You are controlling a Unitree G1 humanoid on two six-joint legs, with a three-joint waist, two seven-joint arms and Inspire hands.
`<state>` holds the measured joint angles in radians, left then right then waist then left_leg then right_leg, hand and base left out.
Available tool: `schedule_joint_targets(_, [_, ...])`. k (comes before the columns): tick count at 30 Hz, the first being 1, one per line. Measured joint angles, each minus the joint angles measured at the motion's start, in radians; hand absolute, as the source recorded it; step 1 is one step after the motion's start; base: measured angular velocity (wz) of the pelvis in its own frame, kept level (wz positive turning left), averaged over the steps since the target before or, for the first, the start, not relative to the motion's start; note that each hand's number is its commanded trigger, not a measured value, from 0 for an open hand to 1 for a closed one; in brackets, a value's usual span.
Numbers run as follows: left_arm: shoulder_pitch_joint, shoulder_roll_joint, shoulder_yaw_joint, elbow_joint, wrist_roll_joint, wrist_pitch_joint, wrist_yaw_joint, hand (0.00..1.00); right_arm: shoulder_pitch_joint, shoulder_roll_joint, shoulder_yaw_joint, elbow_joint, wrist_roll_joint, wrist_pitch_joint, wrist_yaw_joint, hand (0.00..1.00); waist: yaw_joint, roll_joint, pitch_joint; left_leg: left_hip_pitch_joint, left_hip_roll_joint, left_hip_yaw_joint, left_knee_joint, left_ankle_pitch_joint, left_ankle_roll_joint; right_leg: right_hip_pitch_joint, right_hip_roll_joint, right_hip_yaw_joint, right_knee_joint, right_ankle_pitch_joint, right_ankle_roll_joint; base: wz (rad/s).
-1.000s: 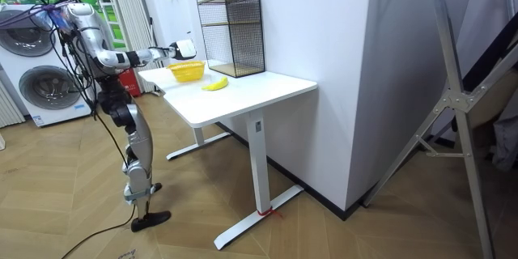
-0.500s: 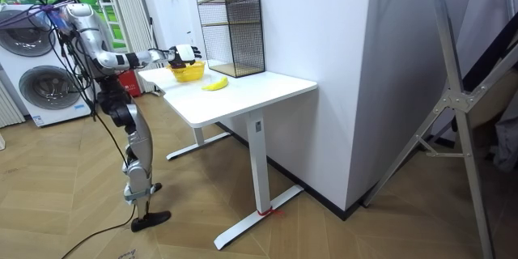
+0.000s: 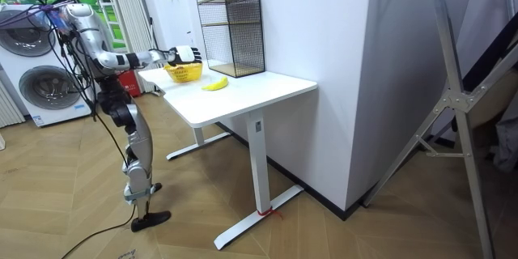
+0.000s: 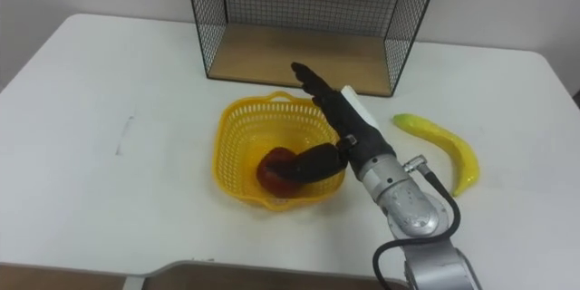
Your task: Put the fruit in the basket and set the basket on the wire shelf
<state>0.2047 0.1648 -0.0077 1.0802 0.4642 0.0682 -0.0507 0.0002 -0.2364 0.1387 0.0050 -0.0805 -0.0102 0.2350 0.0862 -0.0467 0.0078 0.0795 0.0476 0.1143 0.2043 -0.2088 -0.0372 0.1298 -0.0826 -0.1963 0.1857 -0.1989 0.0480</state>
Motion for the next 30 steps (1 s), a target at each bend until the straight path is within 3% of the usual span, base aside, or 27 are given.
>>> schedule_joint_targets(5, [0.0, 0.0, 0.0, 0.0, 0.0, 0.015, 0.0, 0.0, 0.0, 0.0, 0.0, 0.007, -0.001, 0.013, -0.001, 0.0, 0.0, 0.0, 0.0001, -0.002, 0.0, -0.002, 0.0, 0.0, 0.0, -0.002, 0.0, -0.001, 0.0, 0.0, 0.0, 0.0])
schedule_joint_targets(18, [-0.002, 0.0, 0.003, 0.0, 0.001, 0.016, 0.0, 0.0, 0.004, 0.0, 0.0, 0.008, -0.007, 0.013, -0.004, 0.0, -0.002, 0.007, -0.0004, 0.001, 0.0, -0.002, 0.0, 0.0, 0.0, 0.001, 0.0, -0.001, 0.0, 0.0, 0.0, 0.0])
schedule_joint_targets(30, [-0.008, 0.0, 0.006, -0.021, 0.008, 0.009, 0.026, 0.0, 0.004, 0.006, -0.02, 0.02, 0.006, 0.012, -0.049, 0.0, -0.015, 0.001, -0.0046, -0.001, 0.0, -0.004, 0.002, 0.0, 0.0, 0.002, -0.001, -0.002, 0.0, 0.0, 0.0, 0.0])
